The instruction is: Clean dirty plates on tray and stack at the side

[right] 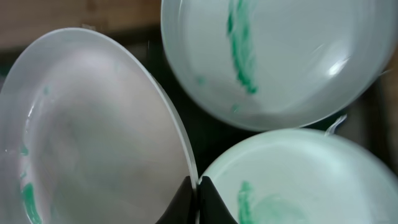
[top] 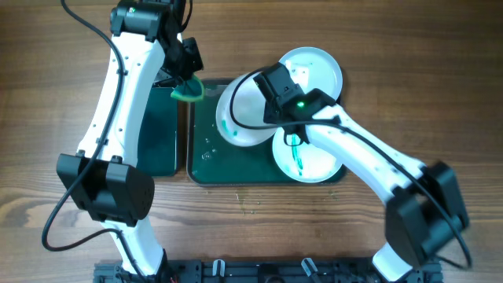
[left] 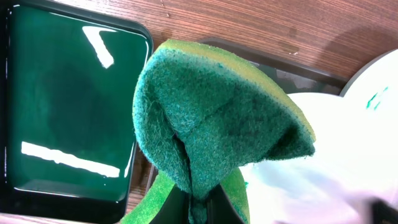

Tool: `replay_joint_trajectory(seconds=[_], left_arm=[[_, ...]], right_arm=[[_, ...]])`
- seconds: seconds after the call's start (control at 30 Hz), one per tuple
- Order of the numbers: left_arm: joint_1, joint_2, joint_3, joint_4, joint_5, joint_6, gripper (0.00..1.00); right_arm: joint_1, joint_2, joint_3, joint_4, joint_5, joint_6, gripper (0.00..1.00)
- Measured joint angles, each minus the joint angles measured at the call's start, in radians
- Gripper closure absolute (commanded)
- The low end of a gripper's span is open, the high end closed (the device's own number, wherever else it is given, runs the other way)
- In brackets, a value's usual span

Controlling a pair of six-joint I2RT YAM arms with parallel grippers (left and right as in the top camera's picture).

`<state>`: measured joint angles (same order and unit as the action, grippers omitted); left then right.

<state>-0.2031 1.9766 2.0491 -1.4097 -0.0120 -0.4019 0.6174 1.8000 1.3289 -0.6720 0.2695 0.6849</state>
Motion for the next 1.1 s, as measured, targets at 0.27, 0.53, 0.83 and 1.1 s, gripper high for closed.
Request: replay_joint_trajectory(seconds=[0.27,0.53,0.83,1.1], left_arm=[[0.000,0.000,0.000,0.000,0.000,0.000,0.96],[0.000,0.000,0.000,0.000,0.003,0.000,0.96],[0.000,0.000,0.000,0.000,0.003,0.000,0.96],[0.000,0.000,0.000,0.000,0.008,0.000,0.96]], right_arm=[[-0.009,0.139,-0.003,0.023,-0.205,0.031,0.82],[-0.018,0.140,-0.005,0.078,-0.297,-0.141,0.43],[-0.135,0.145,0.065,0.069,-0.451,-0.446,0.45],[-0.149,0.161,0.130,0.033,-0.472,-0.598,0.48]])
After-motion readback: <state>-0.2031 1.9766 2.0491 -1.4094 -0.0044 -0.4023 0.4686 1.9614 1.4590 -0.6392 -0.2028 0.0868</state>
